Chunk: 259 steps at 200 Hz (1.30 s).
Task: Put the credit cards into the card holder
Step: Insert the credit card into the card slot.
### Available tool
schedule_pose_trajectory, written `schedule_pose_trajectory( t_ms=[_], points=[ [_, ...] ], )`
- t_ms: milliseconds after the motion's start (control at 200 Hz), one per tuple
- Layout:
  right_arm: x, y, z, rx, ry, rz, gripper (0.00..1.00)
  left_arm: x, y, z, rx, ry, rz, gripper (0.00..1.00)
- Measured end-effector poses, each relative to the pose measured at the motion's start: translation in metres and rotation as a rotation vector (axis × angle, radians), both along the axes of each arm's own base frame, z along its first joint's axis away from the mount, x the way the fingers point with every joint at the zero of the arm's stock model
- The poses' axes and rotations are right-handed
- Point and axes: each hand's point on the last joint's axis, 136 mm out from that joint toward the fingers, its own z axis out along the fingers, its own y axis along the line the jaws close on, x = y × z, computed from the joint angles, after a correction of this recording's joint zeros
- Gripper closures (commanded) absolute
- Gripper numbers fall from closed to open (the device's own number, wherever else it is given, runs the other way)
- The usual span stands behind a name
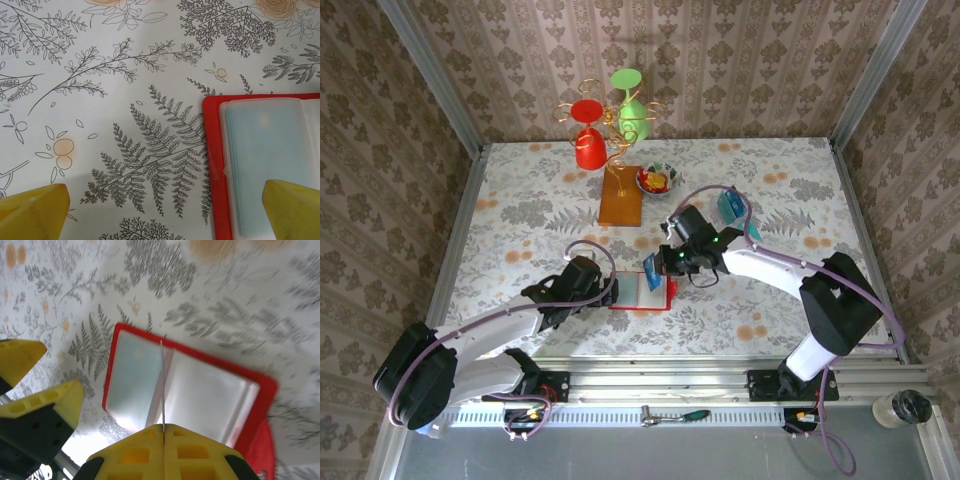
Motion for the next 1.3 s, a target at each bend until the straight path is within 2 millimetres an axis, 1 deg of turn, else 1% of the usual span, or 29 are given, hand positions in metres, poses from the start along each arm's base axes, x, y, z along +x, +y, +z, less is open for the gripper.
schedule_pose_trajectory(
  t_ms=[85, 235, 360, 740, 1025, 1295],
  points=[
    [-0.004, 0.01, 0.0, 0.033, -0.002, -0.007, 1.0, 0.0, 0.0, 0.0, 0.002, 0.002, 0.0, 0.0],
    [-0.003, 0.025, 0.008, 0.093, -0.027, -0.016, 1.0, -0.001, 0.001, -0.001, 0.003, 0.003, 0.0, 0.0],
    [-0.002, 0.032, 0.007, 0.114, -0.033, -0.019, 1.0, -0.001, 0.001, -0.001, 0.003, 0.003, 0.0, 0.0],
    [-0.005, 0.03, -0.017, 0.092, 0.008, -0.032, 1.0, -0.001, 0.001, -0.001, 0.003, 0.003, 0.0, 0.0],
    [-0.004, 0.034, -0.037, 0.084, 0.045, -0.042, 1.0, -0.001, 0.001, -0.004, 0.012, 0.012, 0.0, 0.0],
    [-0.003, 0.036, -0.04, 0.091, 0.05, -0.04, 1.0, -0.002, 0.001, -0.01, 0.025, 0.026, -0.001, 0.0]
  ],
)
